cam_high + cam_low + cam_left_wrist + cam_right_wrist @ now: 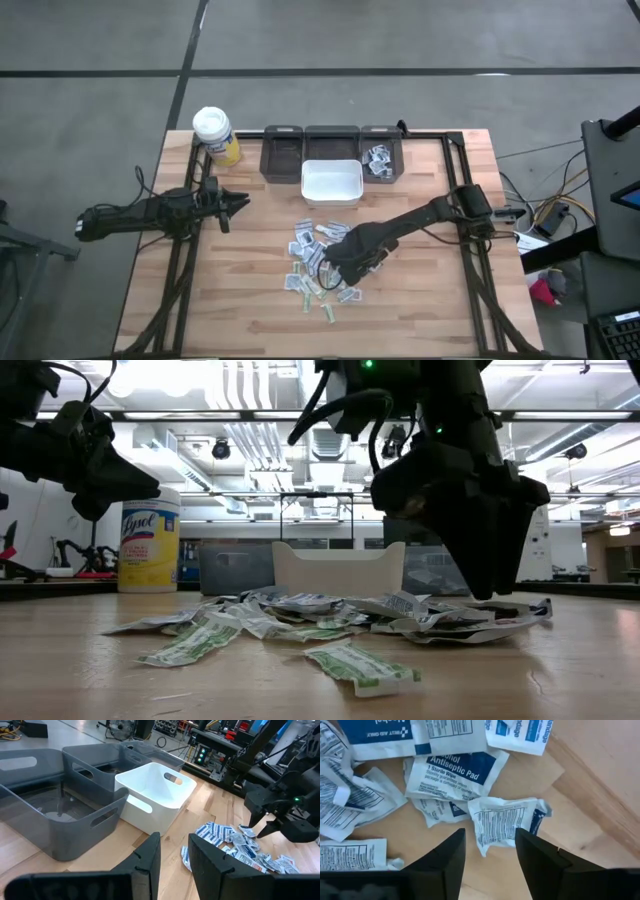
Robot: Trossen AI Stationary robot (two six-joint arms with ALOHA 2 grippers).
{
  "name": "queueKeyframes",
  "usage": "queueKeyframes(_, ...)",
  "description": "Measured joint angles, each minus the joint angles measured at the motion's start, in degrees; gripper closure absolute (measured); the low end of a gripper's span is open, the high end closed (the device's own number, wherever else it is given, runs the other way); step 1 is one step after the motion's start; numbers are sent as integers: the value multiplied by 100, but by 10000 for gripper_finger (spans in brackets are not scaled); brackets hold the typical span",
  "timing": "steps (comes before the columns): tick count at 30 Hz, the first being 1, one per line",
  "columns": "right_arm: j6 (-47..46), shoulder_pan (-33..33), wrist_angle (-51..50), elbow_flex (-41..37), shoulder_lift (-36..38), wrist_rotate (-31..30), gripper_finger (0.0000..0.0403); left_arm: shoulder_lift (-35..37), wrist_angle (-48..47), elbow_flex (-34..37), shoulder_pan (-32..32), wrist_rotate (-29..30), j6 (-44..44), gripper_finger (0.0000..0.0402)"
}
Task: Pick & Place First Aid Supplies
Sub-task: Put the blue alcohol pad into the right black bin
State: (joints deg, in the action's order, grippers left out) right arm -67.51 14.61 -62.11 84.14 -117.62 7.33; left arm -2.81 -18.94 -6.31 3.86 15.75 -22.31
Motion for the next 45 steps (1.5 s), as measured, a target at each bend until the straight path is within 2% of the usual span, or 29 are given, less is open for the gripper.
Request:
queueKeyframes(14,192,-27,70,-2,-191,48,280,0,0,0,-1,0,0,307)
queueKeyframes(29,217,-26,66,-2,-191,72,389,-2,0,0,0,-1,0,307)
queueKeyframes(37,214,-28,-13,-1,-179,169,394,-1,0,1,1,0,0,307)
queueKeyframes(45,298,-28,-638,390,-162,170,394,0,0,1,0,-1,0,307)
